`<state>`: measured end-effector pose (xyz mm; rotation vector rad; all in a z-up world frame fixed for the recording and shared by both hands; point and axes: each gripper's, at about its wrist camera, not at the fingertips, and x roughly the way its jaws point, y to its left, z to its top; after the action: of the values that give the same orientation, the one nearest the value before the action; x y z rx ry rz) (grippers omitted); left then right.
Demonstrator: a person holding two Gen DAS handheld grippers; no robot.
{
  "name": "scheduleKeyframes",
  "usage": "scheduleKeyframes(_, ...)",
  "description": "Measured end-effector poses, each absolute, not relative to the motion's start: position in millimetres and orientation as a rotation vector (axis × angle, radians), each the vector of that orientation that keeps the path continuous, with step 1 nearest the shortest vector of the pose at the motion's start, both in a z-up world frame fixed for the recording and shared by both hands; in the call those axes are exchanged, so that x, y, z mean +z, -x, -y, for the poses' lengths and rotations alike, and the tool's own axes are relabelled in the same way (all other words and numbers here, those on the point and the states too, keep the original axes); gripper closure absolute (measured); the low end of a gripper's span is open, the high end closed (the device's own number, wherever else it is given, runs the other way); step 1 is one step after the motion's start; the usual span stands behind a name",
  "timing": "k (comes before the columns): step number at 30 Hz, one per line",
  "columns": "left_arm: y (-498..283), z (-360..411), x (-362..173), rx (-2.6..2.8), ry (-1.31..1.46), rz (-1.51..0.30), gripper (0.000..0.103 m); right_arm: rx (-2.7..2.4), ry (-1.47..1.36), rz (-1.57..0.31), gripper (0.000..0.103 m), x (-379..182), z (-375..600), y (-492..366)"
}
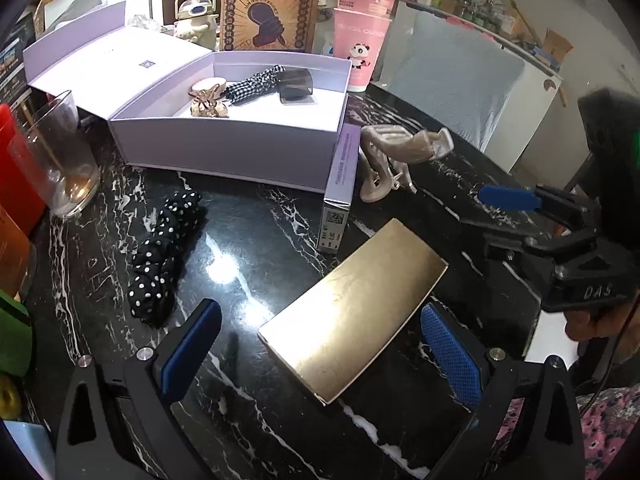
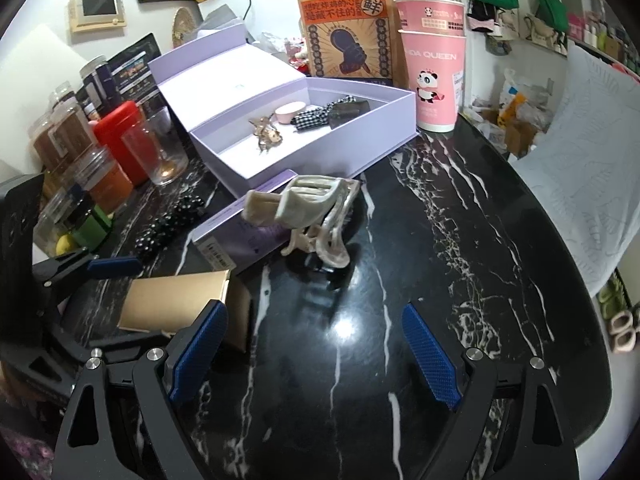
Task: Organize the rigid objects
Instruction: 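Reach the left gripper to the gold rectangular case and close on it, then grasp the beige claw clip with the right gripper while the left holds the gold case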
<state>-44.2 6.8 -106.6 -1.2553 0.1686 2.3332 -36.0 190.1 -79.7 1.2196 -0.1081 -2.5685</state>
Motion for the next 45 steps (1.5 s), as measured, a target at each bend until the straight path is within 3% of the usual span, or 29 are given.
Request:
scheduleKeyframes(4, 44.9, -9.0, -108.2, 2.319, 1.237, -0.165, 0.002, -2.586, -1.219, 0.083, 0.013, -81.8, -189.7, 44.5)
scheduleKeyframes(8, 45.5, -11.8, -108.5, 2.290, 1.237, -0.157, 0.010, -2.589, -1.209, 0.068, 0.013, -82.4, -187.8, 52.9)
scheduleKeyframes(14, 45.8, -15.6, -112.6, 2.245, 1.254, -0.120, 0.043, -2.583, -1.229, 0.029, 0.013, -87.2, -182.7, 67.0)
scheduleKeyframes(17, 44.1, -17.6, -115.9, 2.227, 1.271, -0.122, 0.053, -2.564, -1.232, 0.037, 0.013, -88.7, -181.4, 74.8)
scheduleKeyframes(27, 30.2, -2.0, -115.9, 2.266, 1.310, -0.096, 0.056, -2.580, -1.138, 0.002, 0.015, -85.9, -166.3, 92.6)
scheduleKeyframes(36, 27.0, 35.4, -117.4, 2.379, 1.382, 0.023, 0.056, -2.560, -1.148, -0.079, 0.042, -94.8, -153.3, 97.5)
scheduleKeyframes(38, 30.1, 36.6, -118.2, 2.390, 1.381, 0.037, 0.056, -2.575, -1.147, -0.093, 0.060, -95.0, -153.6, 95.1)
scheduleKeyframes(40, 33.4, 34.2, -119.0, 2.401, 1.374, 0.031, 0.056, -2.586, -1.163, -0.098, 0.071, -96.1, -156.6, 93.4)
scheduleKeyframes(45, 41.3, 25.3, -120.2, 2.415, 1.359, 0.008, 0.056, -2.612, -1.192, -0.044, 0.075, -97.0, -170.4, 84.6)
